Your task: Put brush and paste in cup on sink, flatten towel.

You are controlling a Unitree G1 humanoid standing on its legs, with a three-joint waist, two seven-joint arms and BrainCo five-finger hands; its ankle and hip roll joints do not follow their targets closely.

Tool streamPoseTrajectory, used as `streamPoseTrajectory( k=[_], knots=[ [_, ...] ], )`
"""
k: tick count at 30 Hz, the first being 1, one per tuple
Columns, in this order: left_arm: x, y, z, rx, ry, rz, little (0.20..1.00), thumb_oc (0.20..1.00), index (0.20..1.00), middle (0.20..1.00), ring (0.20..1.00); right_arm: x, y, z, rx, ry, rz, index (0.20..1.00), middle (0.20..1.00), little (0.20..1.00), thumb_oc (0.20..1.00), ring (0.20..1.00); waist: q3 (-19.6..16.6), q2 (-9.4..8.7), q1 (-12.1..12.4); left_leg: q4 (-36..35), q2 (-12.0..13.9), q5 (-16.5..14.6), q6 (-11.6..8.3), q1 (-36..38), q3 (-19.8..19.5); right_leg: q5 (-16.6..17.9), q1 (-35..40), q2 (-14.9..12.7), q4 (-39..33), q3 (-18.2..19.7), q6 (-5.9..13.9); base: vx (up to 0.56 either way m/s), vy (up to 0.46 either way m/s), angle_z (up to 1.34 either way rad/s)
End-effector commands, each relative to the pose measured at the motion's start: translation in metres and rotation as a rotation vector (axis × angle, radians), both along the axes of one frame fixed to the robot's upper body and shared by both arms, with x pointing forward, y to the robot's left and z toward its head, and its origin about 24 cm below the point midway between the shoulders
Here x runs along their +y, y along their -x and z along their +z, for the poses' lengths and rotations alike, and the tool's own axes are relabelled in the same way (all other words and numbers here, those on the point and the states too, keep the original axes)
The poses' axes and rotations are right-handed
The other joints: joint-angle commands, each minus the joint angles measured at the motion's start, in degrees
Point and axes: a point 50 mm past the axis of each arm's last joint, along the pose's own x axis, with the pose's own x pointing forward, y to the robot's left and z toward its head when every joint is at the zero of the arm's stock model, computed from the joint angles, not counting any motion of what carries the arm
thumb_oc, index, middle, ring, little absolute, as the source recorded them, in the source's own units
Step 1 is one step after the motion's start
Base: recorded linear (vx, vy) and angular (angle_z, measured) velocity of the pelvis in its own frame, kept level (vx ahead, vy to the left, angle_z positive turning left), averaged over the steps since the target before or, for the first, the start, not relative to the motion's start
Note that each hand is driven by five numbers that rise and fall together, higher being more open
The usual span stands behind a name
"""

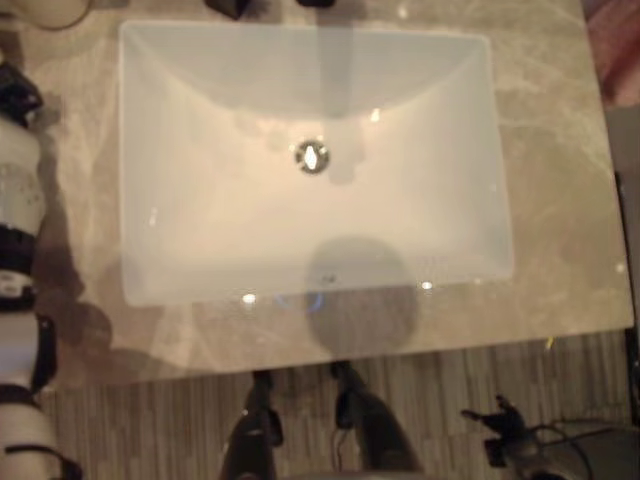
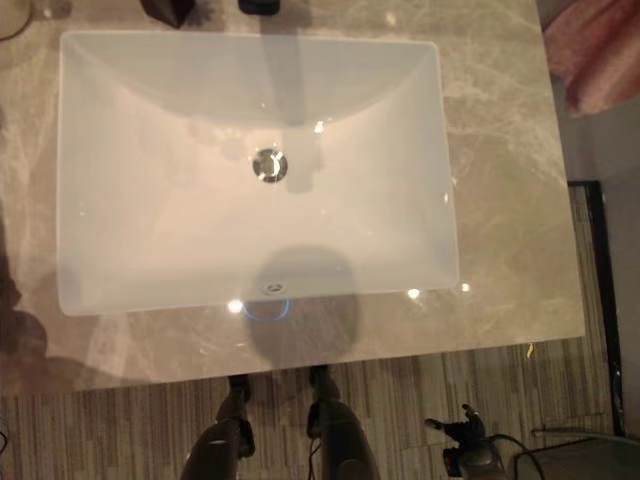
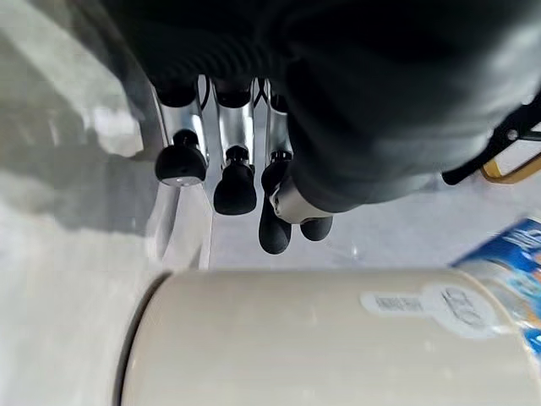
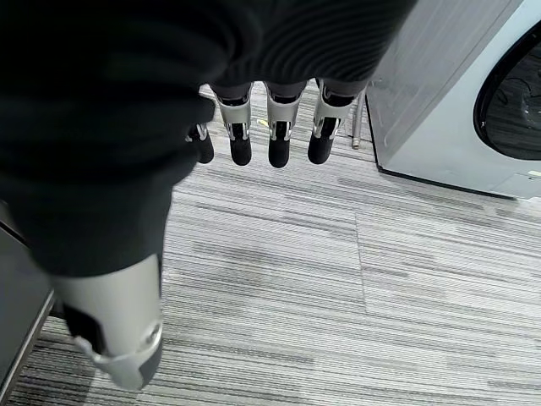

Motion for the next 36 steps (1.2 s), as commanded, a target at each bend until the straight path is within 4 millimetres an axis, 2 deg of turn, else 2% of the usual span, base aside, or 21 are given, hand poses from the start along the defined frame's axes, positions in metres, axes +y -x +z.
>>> streamPoseTrajectory(
  k=[1, 8, 20, 36],
  knots=[
    [0.017, 0.013, 0.017, -0.014, -0.044, 0.097, 0.2, 0.2, 0.2, 0.2, 0.2, -0.016, 0.01, 0.004, 0.014, 0.043, -0.048, 1.0, 1.0, 1.0, 1.0, 1.0, -1.5, -0.69, 0.0, 0.7, 1.0, -2.6, -0.55, 1.0, -5.1, -1.2, 2.3, -2.5, -0.1, -0.6, 5.54, 0.0, 0.0, 0.0],
    [0.01, 0.007, 0.019, 0.026, -0.112, 0.102, 0.2, 0.2, 0.2, 0.2, 0.2, -0.017, 0.012, 0.004, 0.013, 0.044, -0.042, 1.0, 1.0, 1.0, 1.0, 1.0, -1.7, -0.56, -0.4, 0.7, 1.1, -2.3, -0.72, 0.5, -5.5, -1.3, 2.0, -2.3, -0.1, -0.6, 5.36, 0.0, 0.0, 0.0],
    [-0.026, -0.007, 0.023, 0.021, -0.251, 0.016, 0.2, 0.2, 0.2, 0.2, 0.2, -0.014, 0.004, 0.007, -0.022, 0.033, -0.022, 1.0, 1.0, 1.0, 1.0, 1.0, -1.5, -0.6, -0.8, 0.7, 1.1, -2.4, -0.77, 0.1, -5.5, -0.9, 1.4, -2.2, -0.1, -0.3, 5.26, 0.0, -0.001, 0.0],
    [-0.057, -0.021, 0.017, 0.027, -0.314, -0.066, 0.2, 0.2, 0.2, 0.2, 0.2, -0.021, 0.008, 0.009, -0.018, 0.063, -0.011, 1.0, 1.0, 1.0, 1.0, 1.0, -1.5, -0.66, -1.9, 0.7, 1.3, -2.1, -0.82, -0.9, -4.8, -0.3, 0.1, -1.9, -0.1, 0.5, 5.16, 0.0, -0.002, -0.01]
  ],
)
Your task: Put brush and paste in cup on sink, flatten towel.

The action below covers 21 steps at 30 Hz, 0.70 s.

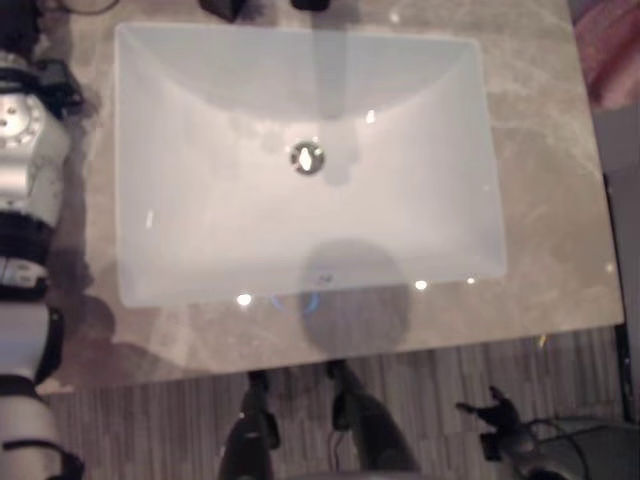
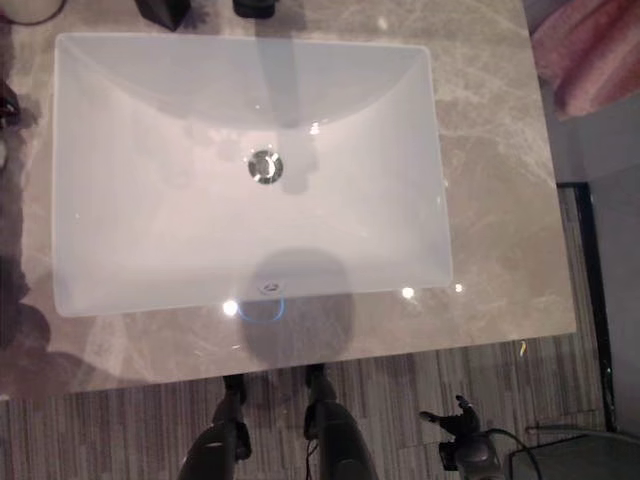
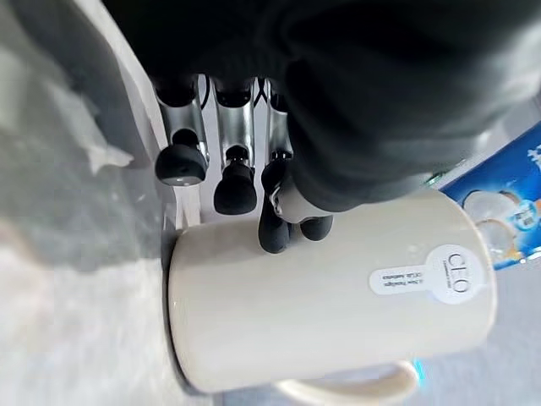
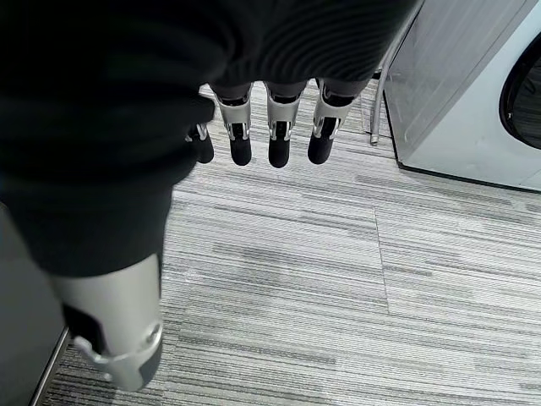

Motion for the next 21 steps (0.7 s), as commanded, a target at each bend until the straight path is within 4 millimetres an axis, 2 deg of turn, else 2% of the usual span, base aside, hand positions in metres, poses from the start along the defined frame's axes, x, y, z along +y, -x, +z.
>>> streamPoseTrajectory(
  k=[1, 21],
  knots=[
    [-0.017, -0.006, 0.01, -0.026, -0.064, -0.025, 0.2, 0.2, 0.2, 0.2, 0.2, -0.027, 0.017, 0.007, 0.033, 0.081, -0.047, 1.0, 1.0, 1.0, 1.0, 1.0, -0.6, 0.63, -0.9, 0.7, 1.4, -2.1, -0.78, -0.8, -5.3, -0.4, 0.4, -1.9, -0.1, -0.2, 5.21, -0.01, -0.005, -0.08],
    [-0.037, -0.026, 0.006, 0.035, -0.069, -0.046, 0.2, 0.2, 0.2, 0.2, 0.2, -0.026, 0.01, 0.009, 0.012, 0.083, -0.032, 1.0, 1.0, 1.0, 1.0, 1.0, -0.8, 0.26, -2.1, 0.7, 1.5, -1.8, -0.74, -2.0, -5.0, 0.1, -1.1, -1.7, -0.1, 0.4, 5.22, 0.0, 0.0, -0.01]
  ],
)
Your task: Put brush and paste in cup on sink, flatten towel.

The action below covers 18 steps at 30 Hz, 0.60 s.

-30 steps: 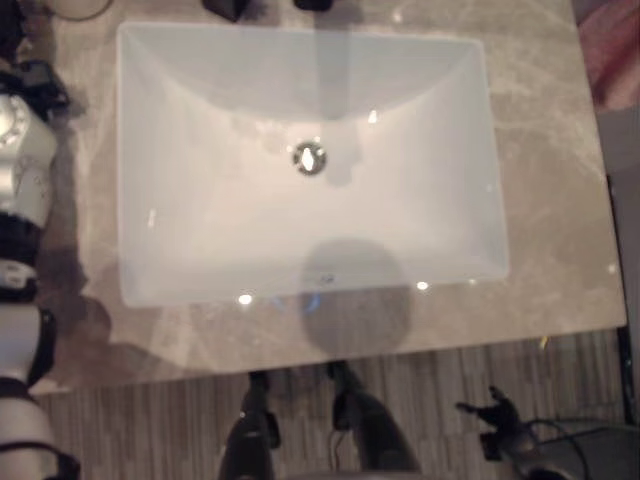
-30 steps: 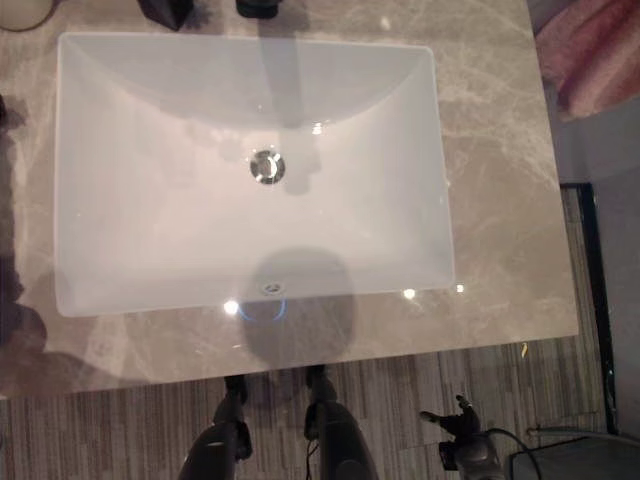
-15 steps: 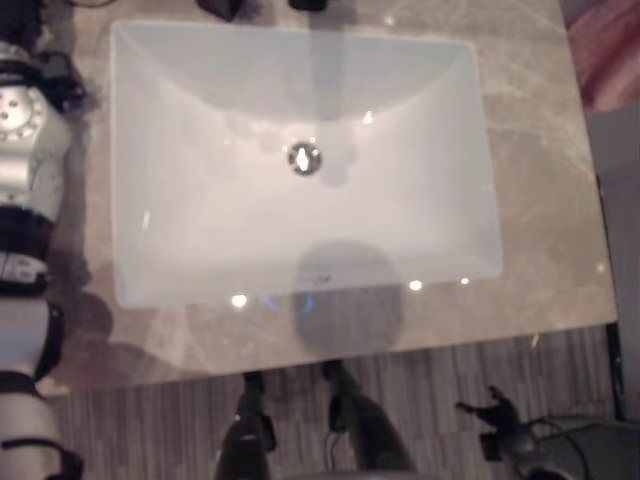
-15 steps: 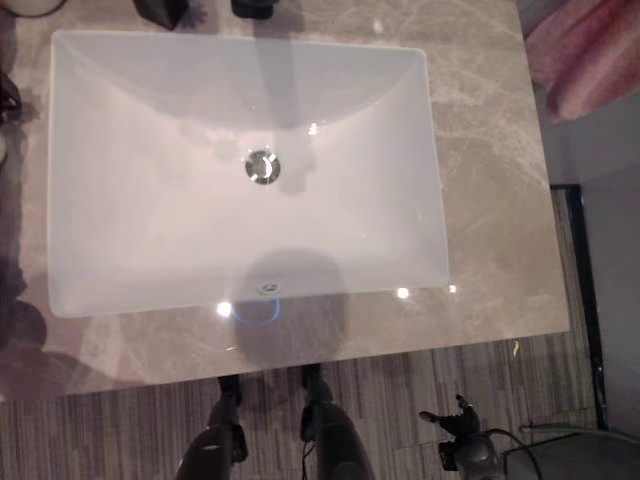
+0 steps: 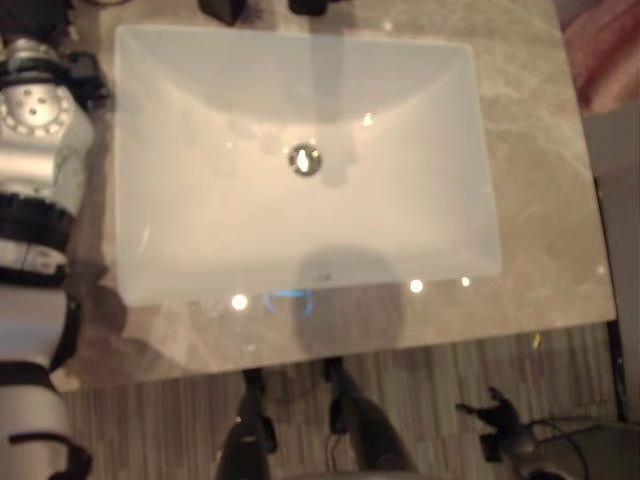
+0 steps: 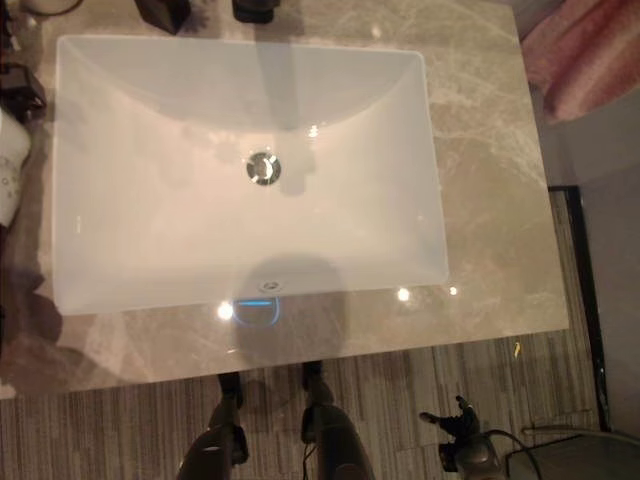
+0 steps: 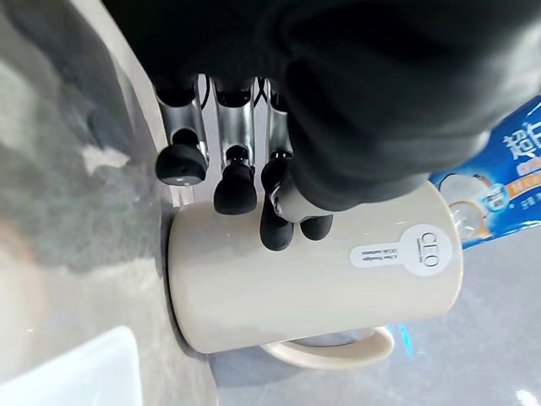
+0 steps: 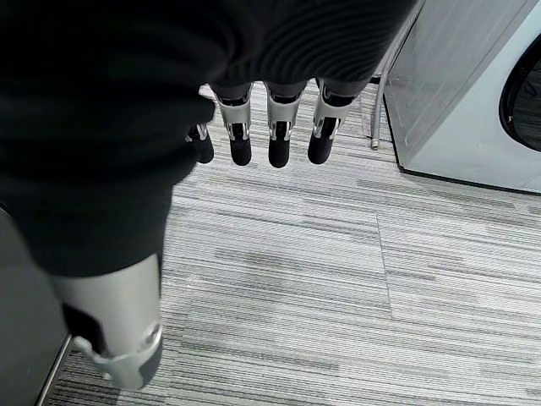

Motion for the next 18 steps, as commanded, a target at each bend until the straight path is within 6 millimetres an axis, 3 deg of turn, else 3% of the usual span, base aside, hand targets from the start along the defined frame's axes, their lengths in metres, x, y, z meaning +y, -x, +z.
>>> streamPoseTrajectory(
  k=[1, 12, 15, 18],
  knots=[
    [-0.016, -0.01, 0.005, 0.009, -0.034, -0.019, 0.2, 0.2, 0.2, 0.2, 0.2, -0.027, 0.009, 0.01, 0.012, 0.082, -0.037, 1.0, 1.0, 1.0, 1.0, 1.0, 1.1, 0.91, -2.0, 0.7, 1.8, -2.1, -0.85, -0.8, -5.7, -0.5, 0.5, -1.4, -0.1, -0.4, 5.2, 0.0, 0.0, 0.0],
    [-0.006, -0.012, -0.005, 0.043, -0.026, 0.056, 0.2, 0.2, 0.2, 0.2, 0.2, -0.022, 0.009, 0.007, 0.027, 0.072, -0.022, 1.0, 1.0, 1.0, 1.0, 1.0, 1.5, 0.92, -1.4, 0.7, 1.8, -1.9, -0.99, 0.3, -5.5, -0.5, 1.6, -1.4, -0.1, -0.5, 5.06, -0.02, -0.01, 0.0],
    [0.002, -0.01, -0.018, 0.056, 0.001, 0.121, 0.2, 0.2, 0.2, 0.2, 0.2, -0.019, 0.013, 0.003, 0.045, 0.067, -0.028, 1.0, 1.0, 1.0, 1.0, 1.0, 1.8, 1.32, -0.1, 0.7, 1.7, -2.1, -1.06, 2.1, -5.7, -1.0, 3.7, -1.6, -0.1, -1.1, 4.92, -0.04, -0.045, -0.03],
    [0.01, 0.009, -0.047, 0.022, 0.0, 0.124, 0.2, 0.2, 0.2, 0.2, 0.2, -0.021, 0.022, 0.001, 0.069, 0.066, -0.048, 1.0, 1.0, 1.0, 1.0, 1.0, 2.1, 1.69, 2.0, 0.7, 1.6, -2.7, -1.07, 5.8, -6.4, -2.3, 8.1, -1.9, -0.1, -2.6, 4.42, -0.04, -0.061, -0.02]
  ],
)
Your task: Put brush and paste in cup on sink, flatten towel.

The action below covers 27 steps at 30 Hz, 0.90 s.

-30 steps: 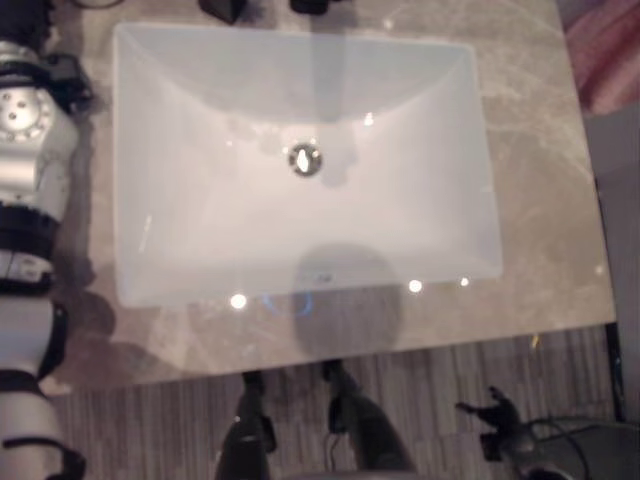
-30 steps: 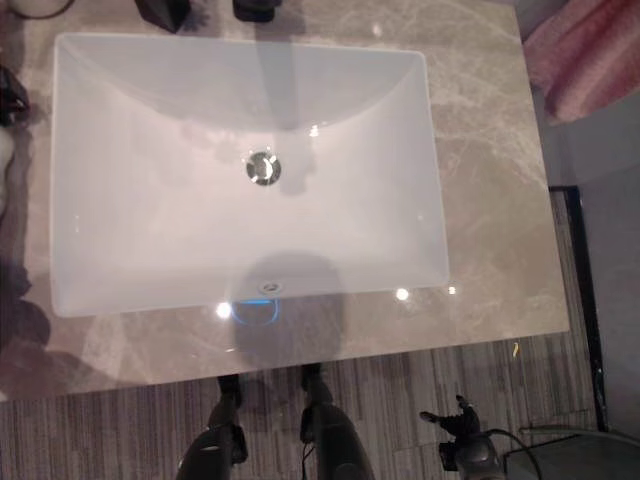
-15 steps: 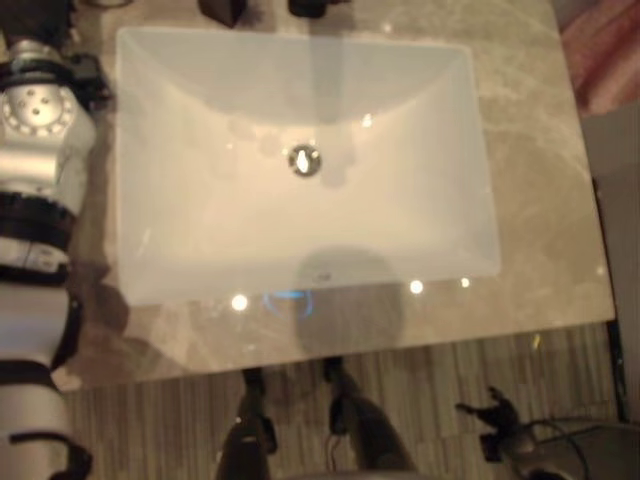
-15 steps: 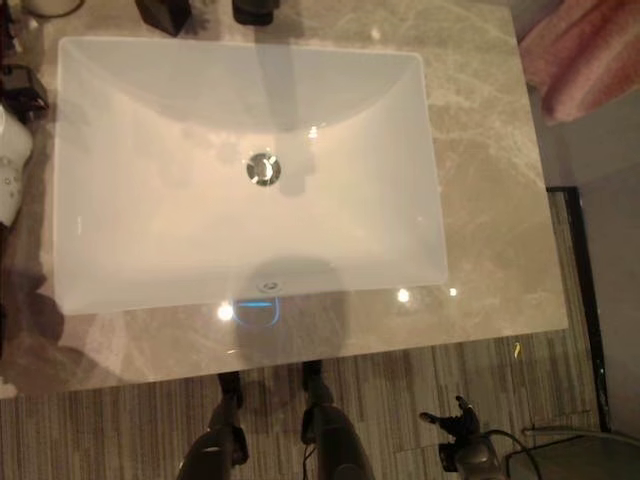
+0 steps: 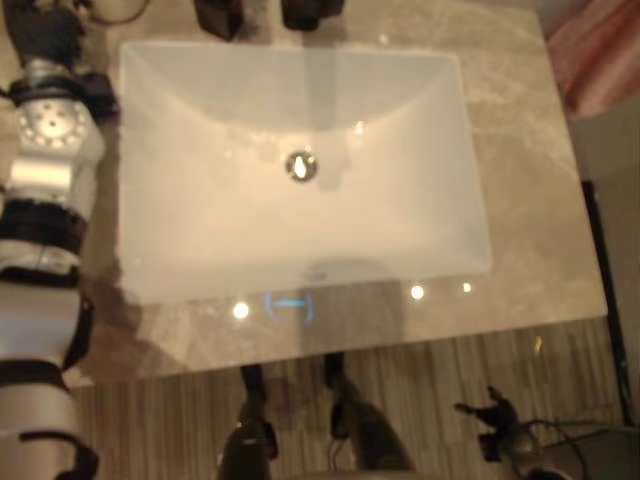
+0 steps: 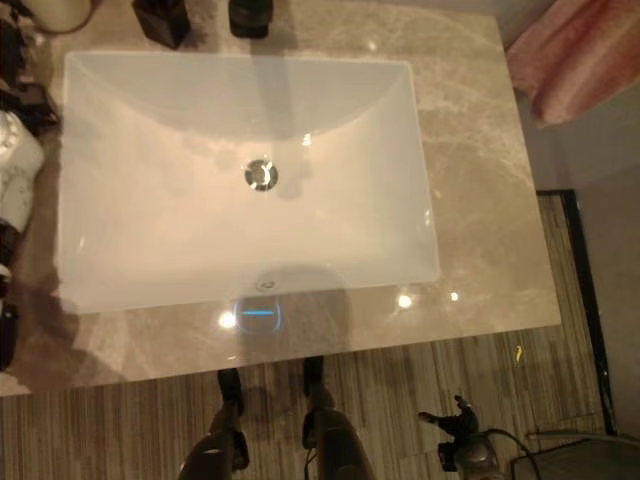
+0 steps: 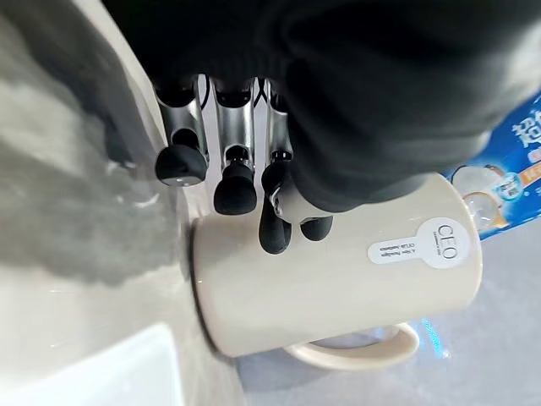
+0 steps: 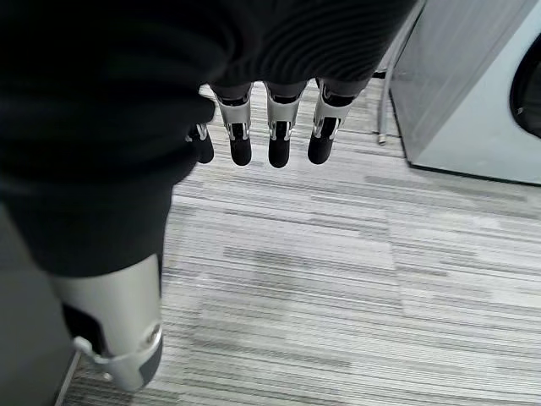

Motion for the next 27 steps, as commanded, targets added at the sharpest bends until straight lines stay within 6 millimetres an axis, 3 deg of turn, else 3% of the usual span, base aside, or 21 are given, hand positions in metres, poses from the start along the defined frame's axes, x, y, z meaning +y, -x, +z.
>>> streamPoseTrajectory(
  k=[1, 3, 4, 6, 7, 8, 9, 11, 14, 16, 17, 18, 20, 21, 22, 24, 25, 26, 27],
  knots=[
    [0.011, 0.019, -0.013, -0.088, 0.004, 0.061, 0.2, 0.2, 0.2, 0.2, 0.2, -0.023, 0.029, -0.001, 0.083, 0.064, -0.064, 1.0, 1.0, 1.0, 1.0, 1.0, 2.5, 1.15, 1.5, 0.6, 1.4, -3.1, -1.09, 3.2, -6.4, -2.9, 5.8, -2.0, -0.1, -2.7, 4.23, -0.04, -0.062, 0.08],
    [0.014, 0.029, -0.022, -0.104, 0.015, 0.064, 0.2, 0.2, 0.2, 0.2, 0.2, -0.026, 0.031, 0.0, 0.088, 0.07, -0.07, 1.0, 1.0, 1.0, 1.0, 1.0, 2.7, 1.42, 1.8, 0.6, 1.5, -3.2, -1.2, 4.5, -6.4, -3.4, 7.3, -2.0, -0.1, -3.0, 4.05, -0.04, -0.048, 0.21],
    [0.026, 0.045, -0.049, -0.098, 0.1, 0.048, 0.2, 0.2, 0.2, 0.2, 0.2, -0.027, 0.035, -0.001, 0.103, 0.066, -0.083, 1.0, 1.0, 1.0, 1.0, 1.0, 2.4, 1.71, 3.1, 0.6, 1.8, -3.5, -1.3, 6.9, -6.3, -4.3, 9.8, -1.9, -0.1, -3.7, 3.63, -0.05, -0.047, 0.27],
    [0.033, 0.056, -0.061, -0.084, 0.102, 0.07, 0.2, 0.2, 0.2, 0.2, 0.2, -0.03, 0.037, 0.0, 0.112, 0.07, -0.083, 1.0, 1.0, 1.0, 1.0, 1.0, 2.3, 2.0, 3.3, 0.6, 1.9, -3.7, -1.4, 8.1, -6.3, -4.7, 11.1, -1.8, -0.1, -3.9, 3.43, -0.05, -0.049, 0.15],
    [0.047, 0.075, -0.082, -0.076, 0.148, 0.101, 0.2, 0.2, 0.2, 0.2, 0.2, -0.031, 0.041, -0.001, 0.12, 0.059, -0.117, 1.0, 1.0, 1.0, 1.0, 1.0, 1.7, 2.31, 4.4, 0.6, 2.2, -3.8, -1.4, 10.1, -6.2, -5.5, 13.0, -1.6, -0.1, -4.1, 3.09, -0.03, -0.036, 0.03],
    [0.048, 0.077, -0.083, -0.074, 0.15, 0.105, 0.2, 0.2, 0.2, 0.2, 0.2, -0.032, 0.041, -0.001, 0.122, 0.061, -0.113, 1.0, 1.0, 1.0, 1.0, 1.0, 1.7, 2.42, 4.1, 0.6, 2.2, -3.9, -1.42, 10.3, -6.2, -5.5, 13.2, -1.6, -0.1, -4.1, 3.09, -0.06, -0.063, -0.02],
    [0.053, 0.099, -0.101, -0.068, 0.155, 0.12, 0.2, 0.2, 0.2, 0.2, 0.2, -0.031, 0.049, -0.004, 0.148, 0.046, -0.14, 1.0, 1.0, 1.0, 1.0, 1.0, 1.0, 2.8, 5.2, 0.6, 2.4, -4.2, -1.33, 12.1, -6.0, -6.3, 15.0, -1.4, -0.1, -4.2, 2.74, -0.04, -0.04, 0.05],
    [0.053, 0.113, -0.109, -0.072, 0.156, 0.133, 0.2, 0.2, 0.2, 0.2, 0.2, -0.031, 0.053, -0.006, 0.165, 0.047, -0.139, 1.0, 1.0, 1.0, 1.0, 1.0, 0.7, 3.05, 5.4, 0.6, 2.5, -4.5, -1.29, 13.1, -6.0, -6.7, 16.1, -1.3, -0.1, -4.2, 2.62, -0.03, -0.032, 0.12],
    [0.077, 0.174, -0.143, -0.083, 0.146, 0.426, 0.2, 0.2, 0.2, 0.2, 0.2, -0.021, 0.07, -0.016, 0.204, 0.001, -0.193, 1.0, 1.0, 1.0, 1.0, 1.0, -0.5, 3.37, 7.3, 0.6, 3.0, -5.3, -1.1, 16.2, -5.8, -8.0, 19.2, -1.1, -0.1, -3.9, 2.01, -0.01, -0.04, 0.13],
    [0.09, 0.202, -0.166, -0.044, 0.184, 0.595, 0.2, 0.2, 0.2, 0.2, 0.2, -0.016, 0.078, -0.02, 0.227, -0.008, -0.19, 1.0, 1.0, 1.0, 1.0, 1.0, -1.1, 3.29, 7.9, 0.6, 2.9, -5.7, -0.93, 17.4, -5.8, -8.3, 20.4, -1.2, -0.1, -3.9, 1.83, 0.0, 0.0, 0.0],
    [0.104, 0.227, -0.188, 0.022, 0.214, 0.752, 0.2, 0.2, 0.2, 0.2, 0.2, -0.014, 0.083, -0.022, 0.244, -0.014, -0.188, 1.0, 1.0, 1.0, 1.0, 1.0, -1.6, 3.29, 8.4, 0.6, 2.8, -5.9, -0.8, 18.0, -5.8, -8.6, 21.1, -1.3, -0.1, -4.0, 1.75, 0.0, 0.0, 0.0],
    [0.105, 0.228, -0.188, 0.022, 0.214, 0.755, 0.2, 0.2, 0.2, 0.2, 0.2, -0.014, 0.083, -0.022, 0.245, -0.014, -0.185, 1.0, 1.0, 1.0, 1.0, 1.0, -1.6, 3.25, 8.3, 0.6, 2.7, -5.7, -0.76, 17.9, -5.8, -8.5, 21.0, -1.3, -0.1, -4.0, 1.72, 0.01, -0.015, 0.05],
    [0.119, 0.264, -0.226, 0.199, 0.256, 0.936, 0.2, 0.2, 0.2, 0.2, 0.2, -0.014, 0.089, -0.022, 0.245, -0.016, -0.208, 1.0, 1.0, 1.0, 1.0, 1.0, -2.6, 3.26, 9.0, 0.6, 2.7, -6.3, -0.57, 19.3, -5.6, -8.9, 22.4, -1.5, -0.1, -4.3, 1.72, 0.0, 0.0, 0.0],
    [0.12, 0.265, -0.227, 0.199, 0.256, 0.936, 0.2, 0.2, 0.2, 0.2, 0.2, -0.014, 0.089, -0.022, 0.245, -0.016, -0.208, 1.0, 1.0, 1.0, 1.0, 1.0, -2.7, 3.2, 8.9, 0.6, 2.6, -6.1, -0.51, 19.1, -5.6, -8.8, 22.3, -1.6, -0.1, -4.3, 1.69, 0.0, 0.0, 0.0],
    [0.13, 0.295, -0.261, 0.338, 0.337, 1.064, 0.2, 0.2, 0.2, 0.2, 0.2, -0.014, 0.092, -0.022, 0.238, -0.019, -0.221, 1.0, 1.0, 1.0, 1.0, 1.0, -3.2, 3.18, 9.2, 0.6, 2.6, -6.4, -0.55, 19.9, -5.5, -9.1, 23.1, -1.5, -0.1, -4.4, 1.69, 0.0, 0.0, 0.0],
    [0.132, 0.322, -0.309, 0.567, 0.47, 1.151, 0.2, 0.2, 0.2, 0.2, 0.2, -0.013, 0.094, -0.023, 0.234, -0.029, -0.23, 1.0, 1.0, 1.0, 1.0, 1.0, -3.8, 3.14, 9.2, 0.6, 2.6, -6.3, -0.57, 20.3, -5.5, -9.2, 23.6, -1.5, -0.1, -4.6, 1.71, 0.02, -0.016, 0.02],
    [0.133, 0.321, -0.308, 0.565, 0.47, 1.148, 0.398, 0.398, 0.398, 0.398, 0.398, -0.013, 0.094, -0.023, 0.234, -0.031, -0.232, 1.0, 1.0, 1.0, 1.0, 1.0, -3.8, 3.05, 9.2, 0.6, 2.5, -6.2, -0.52, 20.1, -5.6, -9.1, 23.4, -1.6, -0.1, -4.7, 1.7, 0.0, -0.013, -0.03],
    [0.125, 0.342, -0.342, 0.704, 0.616, 1.176, 0.937, 0.937, 0.937, 0.937, 0.937, -0.013, 0.092, -0.022, 0.227, -0.032, -0.236, 1.0, 1.0, 1.0, 1.0, 1.0, -4.0, 3.13, 9.1, 0.6, 2.5, -6.2, -0.51, 20.3, -5.5, -9.1, 23.7, -1.5, -0.1, -4.6, 1.67, 0.01, -0.009, 0.05],
    [0.107, 0.365, -0.38, 0.943, 0.75, 1.161, 1.0, 1.0, 1.0, 1.0, 1.0, -0.015, 0.094, -0.022, 0.24, -0.036, -0.242, 1.0, 1.0, 1.0, 1.0, 1.0, -4.2, 3.27, 8.4, 0.6, 2.5, -6.3, -0.5, 20.9, -5.5, -9.3, 24.3, -1.3, -0.1, -4.4, 1.52, 0.01, -0.01, 0.04]
  ],
)
